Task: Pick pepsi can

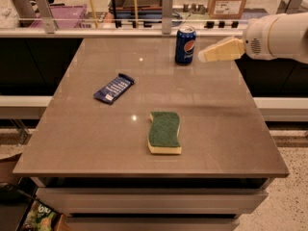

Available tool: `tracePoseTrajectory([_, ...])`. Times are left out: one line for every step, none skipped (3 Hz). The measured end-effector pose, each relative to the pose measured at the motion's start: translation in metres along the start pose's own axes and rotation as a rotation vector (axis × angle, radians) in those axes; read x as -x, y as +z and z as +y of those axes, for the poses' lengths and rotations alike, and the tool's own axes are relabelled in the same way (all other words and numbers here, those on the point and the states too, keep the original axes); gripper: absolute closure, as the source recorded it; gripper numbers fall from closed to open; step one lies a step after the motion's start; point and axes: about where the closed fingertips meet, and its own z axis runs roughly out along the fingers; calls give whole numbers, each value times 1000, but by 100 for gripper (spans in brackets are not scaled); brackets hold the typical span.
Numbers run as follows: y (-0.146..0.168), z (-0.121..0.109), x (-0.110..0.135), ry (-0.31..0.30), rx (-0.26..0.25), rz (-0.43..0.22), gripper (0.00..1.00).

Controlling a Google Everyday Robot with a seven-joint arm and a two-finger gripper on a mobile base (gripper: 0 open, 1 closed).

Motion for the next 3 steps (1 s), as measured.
tracePoseTrajectory([24,-2,4,21,24,-70,0])
tracePoseTrajectory([42,-2,6,31,49,-125,0])
tracePoseTrajectory([61,-5,4,28,76,-174,0])
